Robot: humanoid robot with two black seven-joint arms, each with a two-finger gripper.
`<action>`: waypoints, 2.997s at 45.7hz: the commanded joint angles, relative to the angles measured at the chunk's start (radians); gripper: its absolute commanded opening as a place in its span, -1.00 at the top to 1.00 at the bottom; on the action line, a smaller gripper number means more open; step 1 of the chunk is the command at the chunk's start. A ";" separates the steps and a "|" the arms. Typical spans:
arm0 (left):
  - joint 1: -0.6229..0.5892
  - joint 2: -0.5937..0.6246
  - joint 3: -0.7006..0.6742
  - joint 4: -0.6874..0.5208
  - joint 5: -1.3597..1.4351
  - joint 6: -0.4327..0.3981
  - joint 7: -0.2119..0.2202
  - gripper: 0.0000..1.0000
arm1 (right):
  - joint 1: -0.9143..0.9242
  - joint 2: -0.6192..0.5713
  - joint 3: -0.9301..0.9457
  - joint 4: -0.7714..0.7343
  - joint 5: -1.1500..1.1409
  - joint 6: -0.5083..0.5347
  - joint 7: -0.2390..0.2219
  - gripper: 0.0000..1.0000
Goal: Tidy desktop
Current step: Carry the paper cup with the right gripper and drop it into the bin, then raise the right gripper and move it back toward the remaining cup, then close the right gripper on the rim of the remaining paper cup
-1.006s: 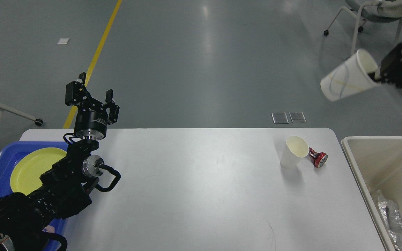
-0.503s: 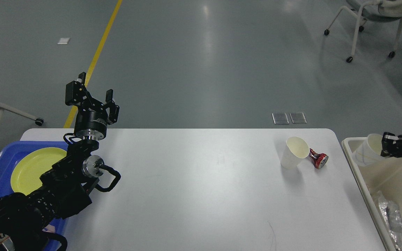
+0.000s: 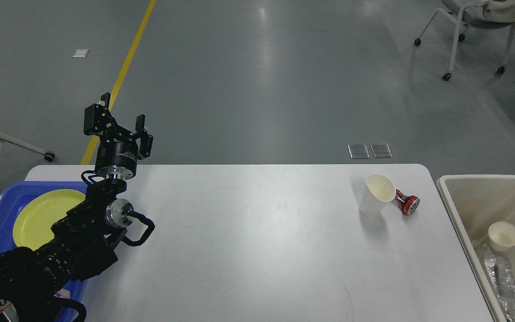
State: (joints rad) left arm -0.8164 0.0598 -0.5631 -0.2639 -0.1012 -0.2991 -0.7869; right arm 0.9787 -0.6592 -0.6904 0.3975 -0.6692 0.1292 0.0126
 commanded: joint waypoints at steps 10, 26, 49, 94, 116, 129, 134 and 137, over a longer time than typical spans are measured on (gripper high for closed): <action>0.000 0.000 0.000 0.000 0.000 0.000 0.000 -1.00 | 0.296 -0.169 0.011 0.398 0.028 0.136 -0.008 -1.00; 0.000 0.000 0.000 0.000 0.000 0.000 0.000 -1.00 | 0.911 -0.364 0.008 0.830 0.154 0.693 -0.010 -1.00; 0.000 0.000 0.000 0.000 0.000 0.000 0.000 -1.00 | 1.615 -0.344 0.014 0.997 0.532 0.831 -0.010 -1.00; 0.000 0.000 0.000 0.000 0.000 0.000 0.000 -1.00 | 1.033 0.268 -0.563 0.854 0.603 0.116 0.145 -1.00; 0.000 0.000 0.000 0.000 0.000 0.000 0.000 -1.00 | 0.367 0.385 -0.552 0.222 0.600 0.060 0.147 -1.00; 0.000 0.000 0.000 0.000 0.000 0.000 0.000 -1.00 | 0.367 0.420 -0.541 0.261 0.600 0.064 0.156 -1.00; 0.000 0.000 0.000 0.000 0.000 0.000 0.000 -1.00 | 0.367 0.447 -0.541 0.264 0.600 0.064 0.156 -1.00; 0.000 0.000 0.000 0.000 0.000 0.000 0.000 -1.00 | 0.367 0.457 -0.544 0.271 0.599 0.064 0.156 -1.00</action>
State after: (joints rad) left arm -0.8163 0.0597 -0.5632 -0.2638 -0.1012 -0.2991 -0.7869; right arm 1.3443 -0.2230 -1.2320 0.6590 -0.0691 0.1932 0.1687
